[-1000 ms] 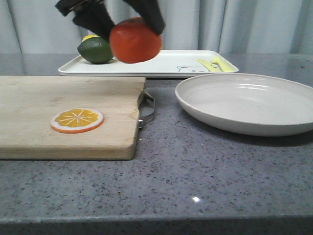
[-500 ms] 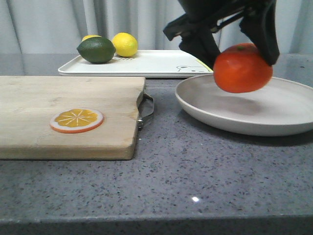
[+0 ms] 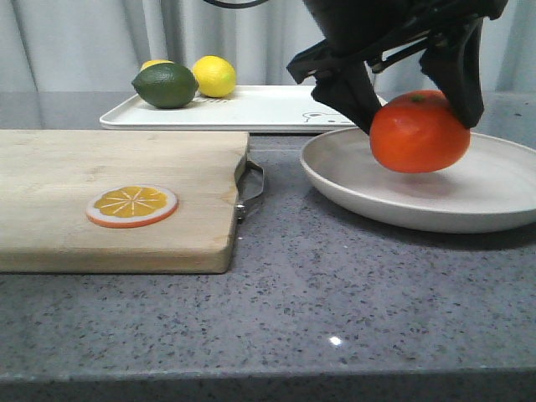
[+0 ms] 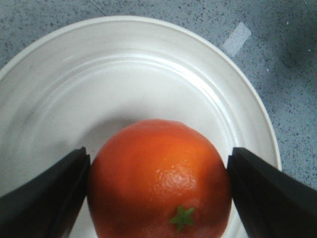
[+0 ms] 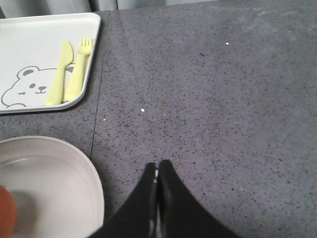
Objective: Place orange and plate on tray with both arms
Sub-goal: 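Lower the orange onto the plate and open the left gripper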
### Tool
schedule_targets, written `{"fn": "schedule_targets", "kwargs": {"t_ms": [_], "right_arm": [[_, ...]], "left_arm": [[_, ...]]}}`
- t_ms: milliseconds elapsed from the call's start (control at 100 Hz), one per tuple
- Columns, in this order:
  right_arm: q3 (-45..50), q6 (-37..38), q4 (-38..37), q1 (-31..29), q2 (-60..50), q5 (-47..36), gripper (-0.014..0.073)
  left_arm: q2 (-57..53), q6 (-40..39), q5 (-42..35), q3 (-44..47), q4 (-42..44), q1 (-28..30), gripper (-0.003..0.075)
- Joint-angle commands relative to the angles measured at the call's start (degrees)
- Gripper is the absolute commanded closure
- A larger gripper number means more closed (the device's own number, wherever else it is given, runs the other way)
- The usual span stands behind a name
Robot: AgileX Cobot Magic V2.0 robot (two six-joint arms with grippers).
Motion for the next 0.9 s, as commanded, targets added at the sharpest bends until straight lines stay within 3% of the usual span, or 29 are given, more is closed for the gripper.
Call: {"fn": "schedule_targets", "kwargs": {"t_ms": [0, 500, 890], "right_arm": [[-2.1, 0.0, -0.6, -0.2, -0.2, -4.4, 0.0654], [-2.1, 0.0, -0.6, -0.2, -0.2, -4.4, 0.0654], [-2.1, 0.0, -0.6, -0.2, -0.2, -6.1, 0.0654]], "left_arm": [[-3.2, 0.1, -2.3, -2.0, -1.9, -0.4, 0.0163], [-3.7, 0.1, -1.7, -2.0, -1.9, 0.1, 0.0177], [-9.3, 1.6, -1.4, -2.0, -0.2, 1.3, 0.0453]]}}
